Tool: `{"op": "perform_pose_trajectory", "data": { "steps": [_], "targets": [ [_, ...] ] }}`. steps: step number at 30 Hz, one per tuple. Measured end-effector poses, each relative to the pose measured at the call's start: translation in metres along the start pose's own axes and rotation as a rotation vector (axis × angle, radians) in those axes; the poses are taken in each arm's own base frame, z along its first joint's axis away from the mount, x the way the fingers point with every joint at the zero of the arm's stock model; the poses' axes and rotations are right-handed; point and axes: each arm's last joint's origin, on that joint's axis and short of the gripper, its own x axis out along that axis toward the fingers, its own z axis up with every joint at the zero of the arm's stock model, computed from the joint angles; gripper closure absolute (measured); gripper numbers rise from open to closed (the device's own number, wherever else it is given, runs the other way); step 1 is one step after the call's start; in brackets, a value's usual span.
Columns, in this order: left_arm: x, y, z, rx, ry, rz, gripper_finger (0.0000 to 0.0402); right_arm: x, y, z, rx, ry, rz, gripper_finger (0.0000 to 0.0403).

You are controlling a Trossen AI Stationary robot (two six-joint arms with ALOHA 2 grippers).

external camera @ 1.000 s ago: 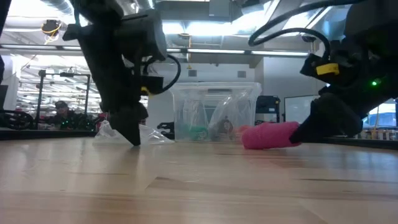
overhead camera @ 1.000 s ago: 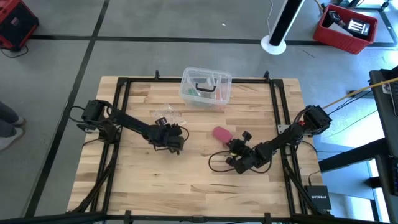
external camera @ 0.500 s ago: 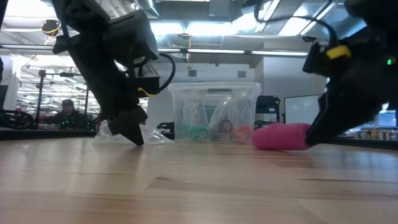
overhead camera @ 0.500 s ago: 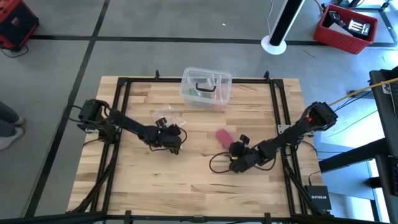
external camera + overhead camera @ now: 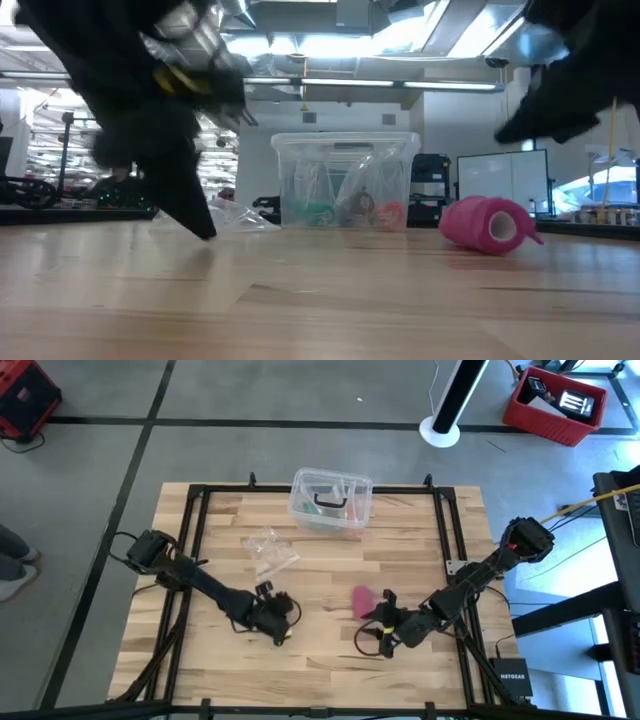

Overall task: Roll bandage
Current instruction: Open the transparent zip bag

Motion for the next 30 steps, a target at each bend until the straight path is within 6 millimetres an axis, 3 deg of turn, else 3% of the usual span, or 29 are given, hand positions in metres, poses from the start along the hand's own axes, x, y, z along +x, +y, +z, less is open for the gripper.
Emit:
{"op": "perform_pose_trajectory", "data": {
  "steps": [4,10,16,21,25,30],
  "targets": [
    [-0.017,0.010,0.021,-0.013,0.009,0.049,0.0393,0.000,0.005,0.007,0.039,-0.067,0.051,0.0226],
    [-0.028,0.056,0.043,-0.058,0.055,0.248,0.0333,0.002,0.004,0.015,0.079,-0.145,0.017,0.0226],
    [-0.006,0.103,0.047,-0.055,0.141,0.383,0.0247,0.011,-0.010,0.022,0.107,-0.180,-0.076,0.0226],
    [0.018,0.133,0.043,-0.118,0.156,0.373,0.0211,0.021,-0.022,0.025,0.100,-0.174,-0.134,0.0226],
    [0.032,0.136,0.028,-0.162,0.184,0.251,0.0206,0.027,-0.027,0.023,0.086,-0.153,-0.156,0.0226],
    [0.032,0.108,0.016,-0.202,0.119,0.083,0.0216,0.032,-0.026,0.019,-0.002,-0.130,-0.142,0.0226]
  ]
}}
